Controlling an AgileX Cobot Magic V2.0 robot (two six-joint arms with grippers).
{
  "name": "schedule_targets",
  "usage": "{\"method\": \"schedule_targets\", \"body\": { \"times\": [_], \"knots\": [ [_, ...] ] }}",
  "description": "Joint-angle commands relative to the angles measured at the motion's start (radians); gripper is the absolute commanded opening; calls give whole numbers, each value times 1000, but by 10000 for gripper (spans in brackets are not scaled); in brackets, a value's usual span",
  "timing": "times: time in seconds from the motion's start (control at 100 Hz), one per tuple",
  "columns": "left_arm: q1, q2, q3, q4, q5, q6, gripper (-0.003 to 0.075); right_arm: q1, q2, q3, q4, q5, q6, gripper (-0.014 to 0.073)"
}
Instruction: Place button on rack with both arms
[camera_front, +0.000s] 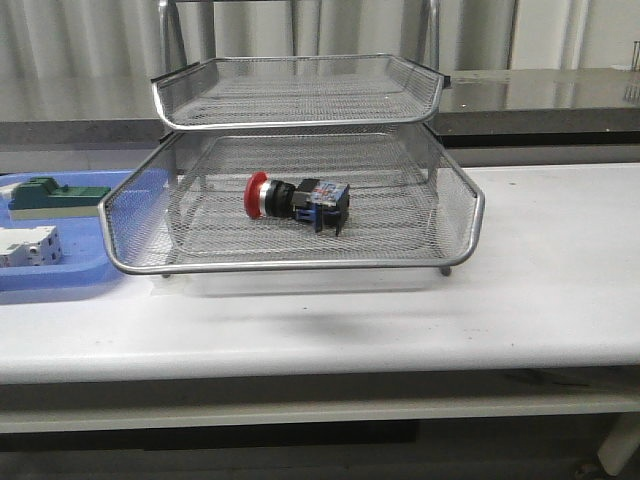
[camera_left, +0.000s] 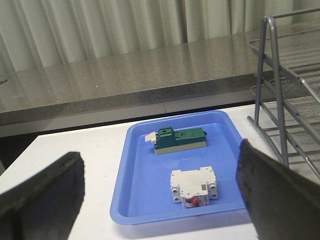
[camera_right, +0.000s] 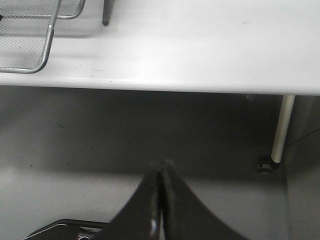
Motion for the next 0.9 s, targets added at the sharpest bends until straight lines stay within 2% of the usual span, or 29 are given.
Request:
{"method": "schedule_targets", "body": {
  "times": [0.0, 0.12, 0.39, 0.89],
  "knots": [
    [1, 3, -28, -9, -84, -10, 558, -7, 3, -34, -8, -52, -4, -68],
    [1, 3, -28, -9, -84, -10, 422, -7, 3, -34, -8, -52, -4, -68],
    [1, 3, -28, -9, -84, -10, 3, -7, 3, -34, -8, -52, -4, -68],
    [1, 3, -28, -9, -84, -10, 4, -7, 3, -34, 17, -64, -4, -68]
  ]
}}
